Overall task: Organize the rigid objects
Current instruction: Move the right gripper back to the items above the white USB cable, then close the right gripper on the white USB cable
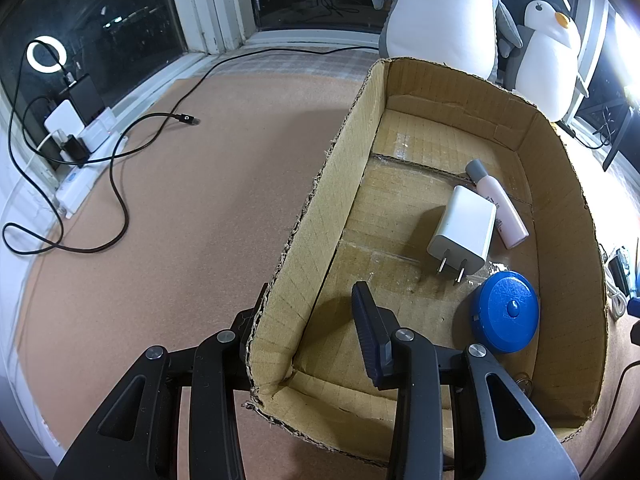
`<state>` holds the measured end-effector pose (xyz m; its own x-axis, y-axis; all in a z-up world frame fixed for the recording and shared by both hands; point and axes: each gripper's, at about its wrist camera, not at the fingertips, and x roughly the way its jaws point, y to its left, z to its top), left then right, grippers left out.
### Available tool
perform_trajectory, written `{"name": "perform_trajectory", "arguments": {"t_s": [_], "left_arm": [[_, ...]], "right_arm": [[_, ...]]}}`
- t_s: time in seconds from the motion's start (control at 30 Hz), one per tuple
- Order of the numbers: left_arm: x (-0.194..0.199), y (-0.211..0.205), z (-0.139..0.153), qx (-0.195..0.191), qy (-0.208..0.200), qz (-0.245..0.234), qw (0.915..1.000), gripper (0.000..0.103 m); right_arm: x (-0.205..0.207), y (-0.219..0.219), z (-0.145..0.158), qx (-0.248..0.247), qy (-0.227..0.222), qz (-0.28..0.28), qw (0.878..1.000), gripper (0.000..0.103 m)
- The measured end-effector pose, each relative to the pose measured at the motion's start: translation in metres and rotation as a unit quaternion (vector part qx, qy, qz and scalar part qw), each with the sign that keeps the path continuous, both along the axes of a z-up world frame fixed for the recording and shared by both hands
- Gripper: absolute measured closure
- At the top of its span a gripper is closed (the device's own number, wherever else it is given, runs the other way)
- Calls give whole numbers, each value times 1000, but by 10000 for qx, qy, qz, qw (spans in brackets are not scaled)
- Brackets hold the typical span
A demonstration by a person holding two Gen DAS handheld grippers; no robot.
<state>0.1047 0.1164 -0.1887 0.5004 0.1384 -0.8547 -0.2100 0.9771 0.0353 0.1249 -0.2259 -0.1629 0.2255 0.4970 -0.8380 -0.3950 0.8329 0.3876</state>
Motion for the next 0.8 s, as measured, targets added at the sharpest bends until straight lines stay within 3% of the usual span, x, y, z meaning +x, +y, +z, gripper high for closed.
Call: {"name": "perform_trajectory", "arguments": {"t_s": [0.1, 0.17, 0.27, 0.57, 0.8], "left_arm": [[0, 0, 0, 0, 1, -1, 10000, 66], [0, 0, 0, 4, 2, -6, 10000, 66], [0, -1, 0, 1, 0, 0, 10000, 66], [0, 0, 0, 5, 1, -4, 10000, 66], [0, 0, 0, 2, 0, 4, 10000, 66]], "right_arm": [[3, 4, 3, -198, -180, -35, 9996, 42], [10, 6, 0, -419, -220, -89, 9988, 56], [19, 6, -5, -559, -226, -121, 9981, 64], [30, 16, -11, -1048, -296, 239, 9938, 65], [33, 23, -19, -1360, -307, 423, 9893, 77]]}}
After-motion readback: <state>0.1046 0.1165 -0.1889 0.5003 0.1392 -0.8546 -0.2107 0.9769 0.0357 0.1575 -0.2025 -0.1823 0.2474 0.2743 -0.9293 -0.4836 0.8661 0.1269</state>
